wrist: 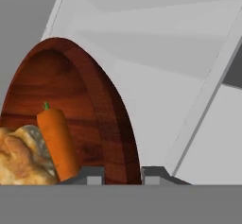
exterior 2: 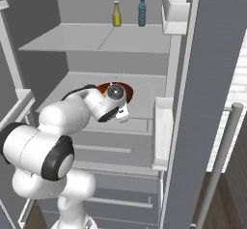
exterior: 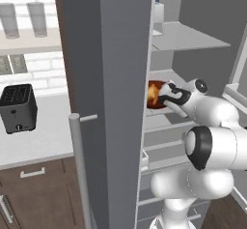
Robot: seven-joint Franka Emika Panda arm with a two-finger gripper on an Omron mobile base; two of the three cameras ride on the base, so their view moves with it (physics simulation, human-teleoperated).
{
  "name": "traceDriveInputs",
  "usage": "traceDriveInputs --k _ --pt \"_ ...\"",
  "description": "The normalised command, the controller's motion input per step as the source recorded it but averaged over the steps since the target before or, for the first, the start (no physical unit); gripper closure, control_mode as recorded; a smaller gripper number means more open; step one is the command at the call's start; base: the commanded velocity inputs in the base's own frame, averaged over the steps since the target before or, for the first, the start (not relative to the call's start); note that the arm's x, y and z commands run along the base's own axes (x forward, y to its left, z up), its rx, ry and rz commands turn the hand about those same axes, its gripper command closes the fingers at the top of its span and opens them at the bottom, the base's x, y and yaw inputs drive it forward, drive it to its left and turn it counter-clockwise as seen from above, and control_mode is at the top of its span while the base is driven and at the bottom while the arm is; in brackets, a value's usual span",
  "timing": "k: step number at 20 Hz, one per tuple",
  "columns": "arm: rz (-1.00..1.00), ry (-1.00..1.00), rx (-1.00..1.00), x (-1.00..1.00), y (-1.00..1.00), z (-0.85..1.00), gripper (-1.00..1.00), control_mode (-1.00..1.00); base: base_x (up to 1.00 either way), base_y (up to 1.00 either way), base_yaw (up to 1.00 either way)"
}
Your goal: Pick the chicken drumstick and carrot from their plates and place them in the bowl. Then put the bowl in the fridge.
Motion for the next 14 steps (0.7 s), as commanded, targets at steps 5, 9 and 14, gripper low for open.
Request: traceDriveInputs --k 5,9,14 --pt "0.0 0.0 0.0 0.17 0.0 -0.25 1.0 -1.0 0.0 0.0 0.0" --pt "0.0 0.0 0.0 0.24 0.0 -0.23 1.0 -1.0 0.0 0.0 0.0" --pt "0.0 -0.08 -0.02 0.21 0.24 -0.04 -1.0 -1.0 0.0 0.0 0.0"
